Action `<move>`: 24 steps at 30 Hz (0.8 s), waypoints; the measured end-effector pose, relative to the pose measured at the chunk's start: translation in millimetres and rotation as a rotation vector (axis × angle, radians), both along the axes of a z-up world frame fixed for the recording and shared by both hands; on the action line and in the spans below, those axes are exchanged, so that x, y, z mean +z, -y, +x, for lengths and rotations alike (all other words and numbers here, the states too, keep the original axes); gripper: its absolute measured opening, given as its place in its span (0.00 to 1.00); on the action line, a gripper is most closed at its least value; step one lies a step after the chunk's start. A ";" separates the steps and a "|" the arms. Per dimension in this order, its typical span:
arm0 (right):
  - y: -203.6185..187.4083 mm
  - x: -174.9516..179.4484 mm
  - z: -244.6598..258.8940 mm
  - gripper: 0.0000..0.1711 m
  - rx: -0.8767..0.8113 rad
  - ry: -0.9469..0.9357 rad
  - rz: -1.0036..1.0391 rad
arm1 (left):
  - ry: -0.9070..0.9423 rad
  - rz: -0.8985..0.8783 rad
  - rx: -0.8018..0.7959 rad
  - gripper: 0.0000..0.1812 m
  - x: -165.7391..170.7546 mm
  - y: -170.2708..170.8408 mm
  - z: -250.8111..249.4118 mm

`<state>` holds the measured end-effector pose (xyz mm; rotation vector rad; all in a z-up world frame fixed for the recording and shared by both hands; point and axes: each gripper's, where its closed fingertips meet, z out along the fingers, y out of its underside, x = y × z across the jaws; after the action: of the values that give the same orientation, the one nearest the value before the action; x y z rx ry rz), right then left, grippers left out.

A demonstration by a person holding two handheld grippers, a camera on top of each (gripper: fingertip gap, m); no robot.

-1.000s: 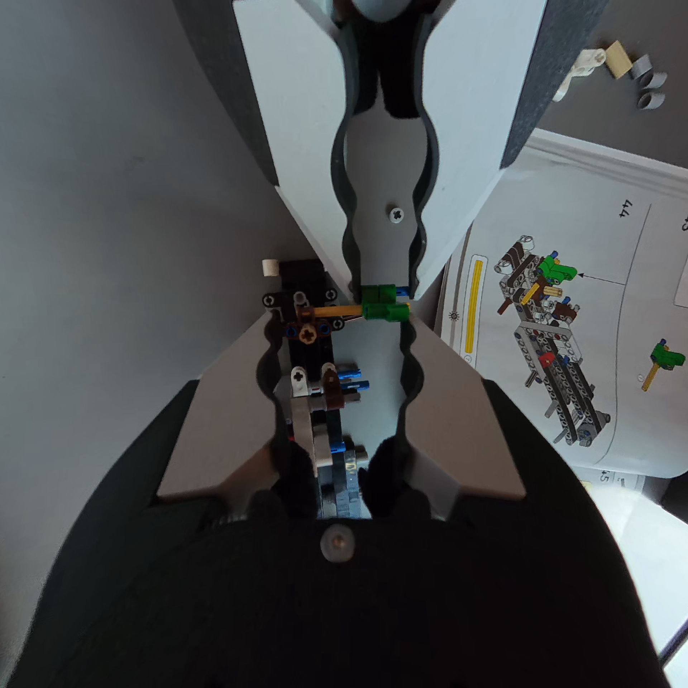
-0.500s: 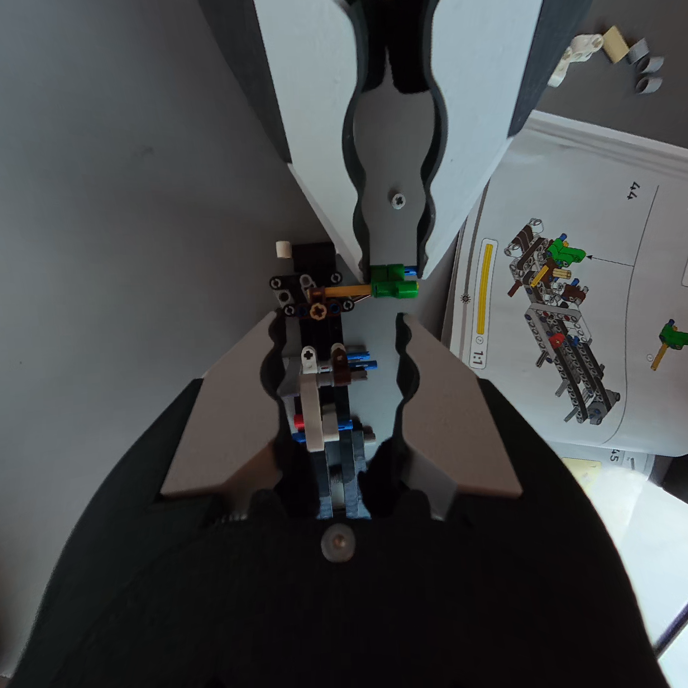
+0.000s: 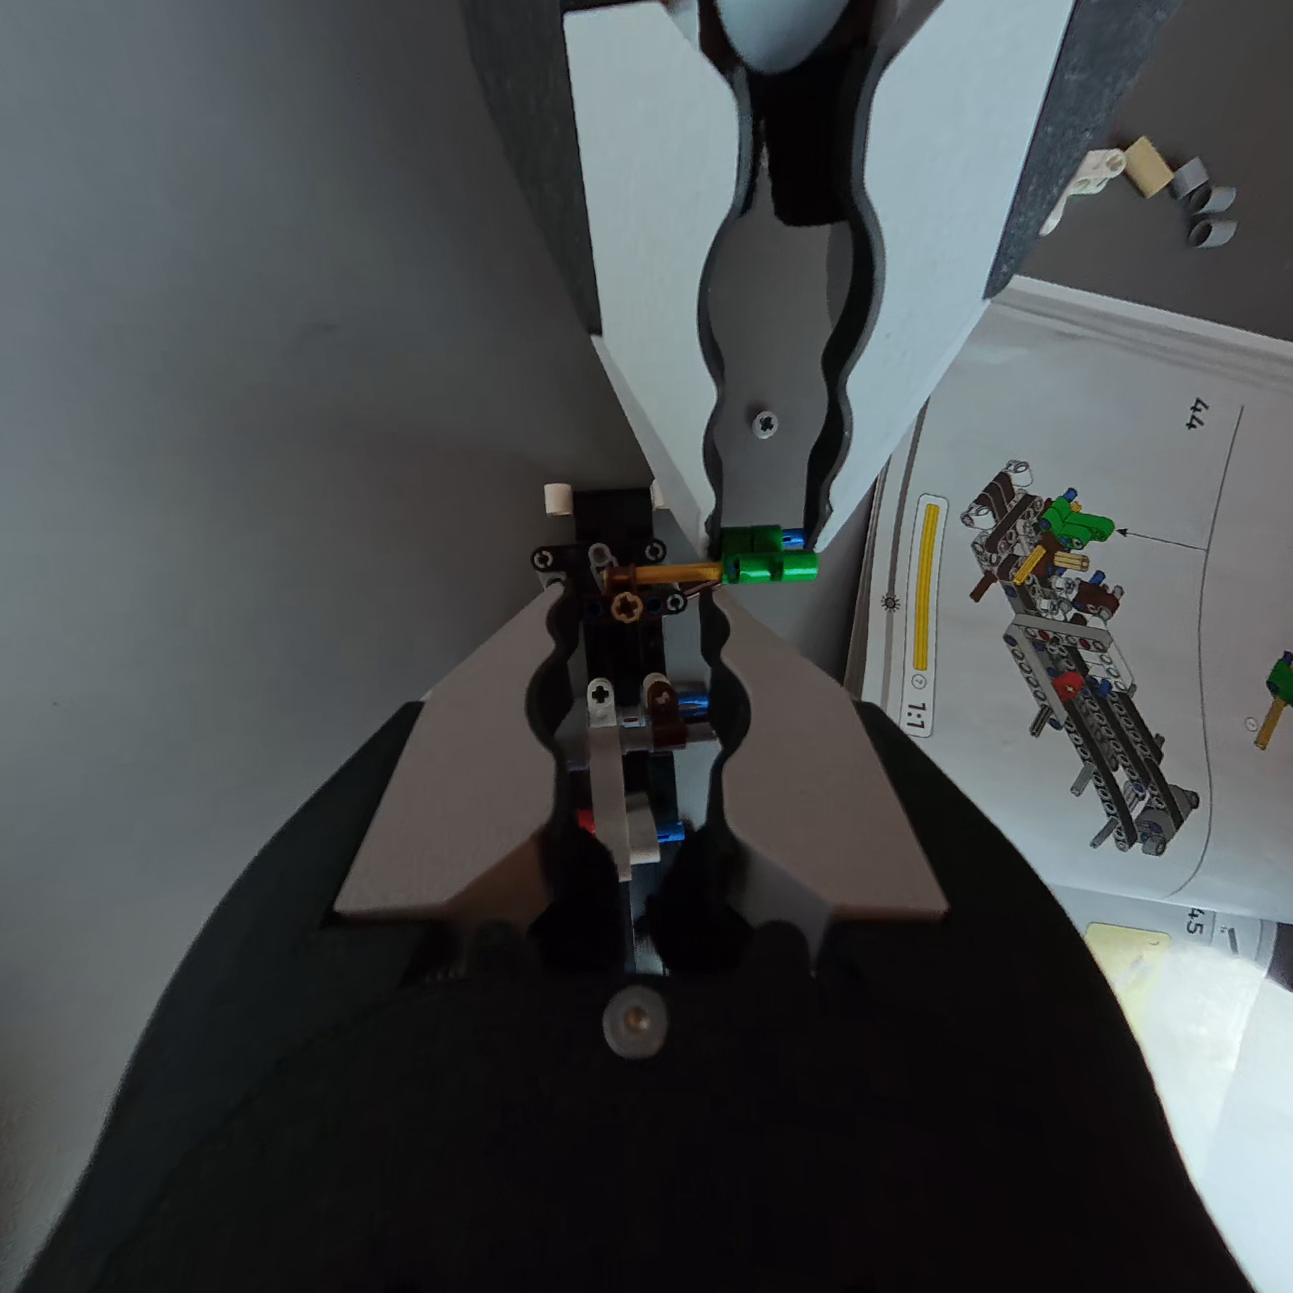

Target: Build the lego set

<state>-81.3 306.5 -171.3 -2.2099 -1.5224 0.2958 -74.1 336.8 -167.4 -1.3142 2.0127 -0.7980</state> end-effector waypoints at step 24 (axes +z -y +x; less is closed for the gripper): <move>-2.8 -9.8 -1.1 0.22 0.035 -0.132 -0.014 | -0.001 0.026 -0.007 0.12 -0.3 0.5 -1.5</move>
<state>-82.4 309.4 -181.1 -2.1306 -1.4936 0.4548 -75.6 336.2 -167.7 -1.2942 2.0230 -0.7725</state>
